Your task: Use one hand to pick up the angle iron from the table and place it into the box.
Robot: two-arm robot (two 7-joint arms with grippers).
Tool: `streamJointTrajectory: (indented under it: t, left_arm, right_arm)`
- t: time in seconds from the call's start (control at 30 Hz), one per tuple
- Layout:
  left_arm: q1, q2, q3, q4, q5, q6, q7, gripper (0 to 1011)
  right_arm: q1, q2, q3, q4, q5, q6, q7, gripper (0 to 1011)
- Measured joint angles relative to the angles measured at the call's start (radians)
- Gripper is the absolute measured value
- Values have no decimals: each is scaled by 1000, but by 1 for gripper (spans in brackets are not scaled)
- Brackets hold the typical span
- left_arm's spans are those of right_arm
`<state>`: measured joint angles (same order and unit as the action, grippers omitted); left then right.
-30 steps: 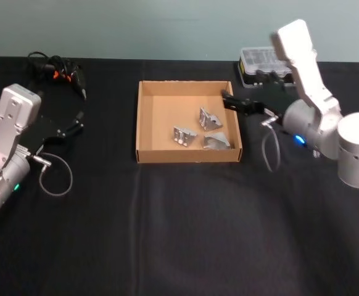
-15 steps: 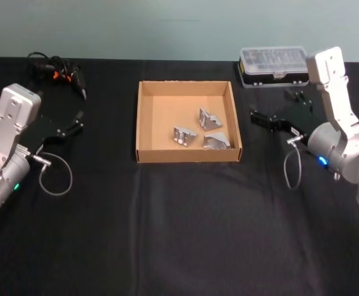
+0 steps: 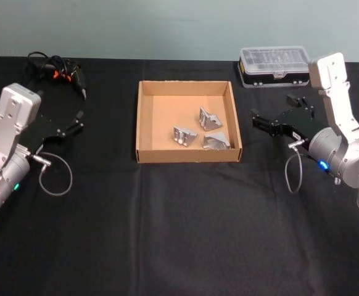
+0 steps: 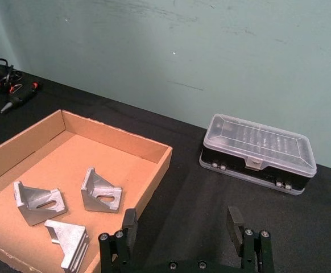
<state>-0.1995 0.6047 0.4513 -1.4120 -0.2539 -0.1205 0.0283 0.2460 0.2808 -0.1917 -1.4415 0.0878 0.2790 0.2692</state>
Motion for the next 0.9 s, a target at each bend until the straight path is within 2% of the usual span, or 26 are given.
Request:
streamJointTrajectory:
  t: [0.9]
  left_arm:
    - [0, 0, 0, 0, 0, 0, 0, 1011]
  right_arm:
    - [3, 0, -2, -2, -1, 2, 2, 1003]
